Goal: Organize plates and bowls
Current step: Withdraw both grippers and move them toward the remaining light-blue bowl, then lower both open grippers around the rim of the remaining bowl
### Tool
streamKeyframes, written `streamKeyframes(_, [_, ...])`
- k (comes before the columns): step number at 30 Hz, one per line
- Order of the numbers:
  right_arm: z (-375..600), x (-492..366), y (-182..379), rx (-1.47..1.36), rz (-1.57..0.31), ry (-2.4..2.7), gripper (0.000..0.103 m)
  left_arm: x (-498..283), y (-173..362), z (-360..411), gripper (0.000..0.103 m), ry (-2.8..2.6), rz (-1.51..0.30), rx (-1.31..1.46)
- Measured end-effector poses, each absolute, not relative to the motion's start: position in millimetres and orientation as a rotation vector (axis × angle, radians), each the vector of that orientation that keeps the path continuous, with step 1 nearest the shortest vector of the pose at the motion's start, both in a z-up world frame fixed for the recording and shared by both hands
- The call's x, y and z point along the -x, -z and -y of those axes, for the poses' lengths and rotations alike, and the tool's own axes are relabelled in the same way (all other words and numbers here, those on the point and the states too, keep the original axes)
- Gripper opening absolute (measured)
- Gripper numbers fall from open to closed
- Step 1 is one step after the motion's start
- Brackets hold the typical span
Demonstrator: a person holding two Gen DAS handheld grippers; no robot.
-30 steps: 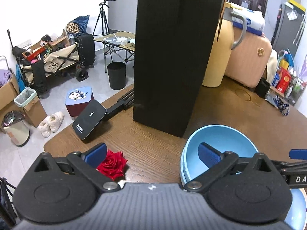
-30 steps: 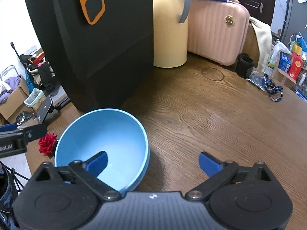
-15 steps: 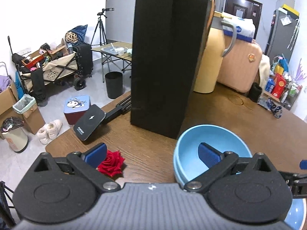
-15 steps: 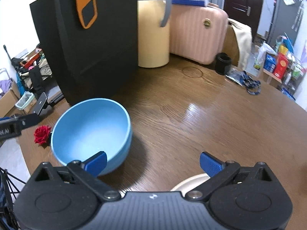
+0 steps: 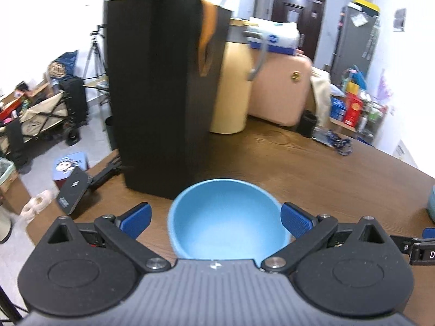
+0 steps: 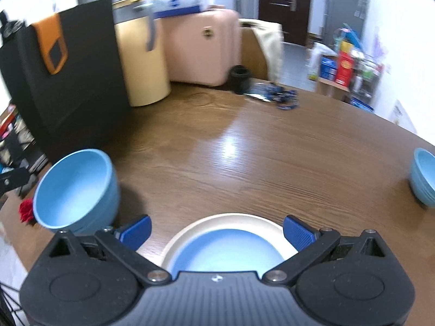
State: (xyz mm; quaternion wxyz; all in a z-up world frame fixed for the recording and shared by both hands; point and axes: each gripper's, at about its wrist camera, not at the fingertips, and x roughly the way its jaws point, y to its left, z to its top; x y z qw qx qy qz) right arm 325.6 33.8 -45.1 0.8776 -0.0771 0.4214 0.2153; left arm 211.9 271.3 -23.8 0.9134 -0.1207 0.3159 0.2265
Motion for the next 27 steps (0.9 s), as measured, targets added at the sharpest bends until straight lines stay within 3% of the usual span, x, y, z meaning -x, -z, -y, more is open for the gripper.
streamKeyframes(27, [153, -359, 43, -0.008, -0.894, -0.137, 0.103, -324, 8, -145, 0.103, -0.161, -0.709, 0.245])
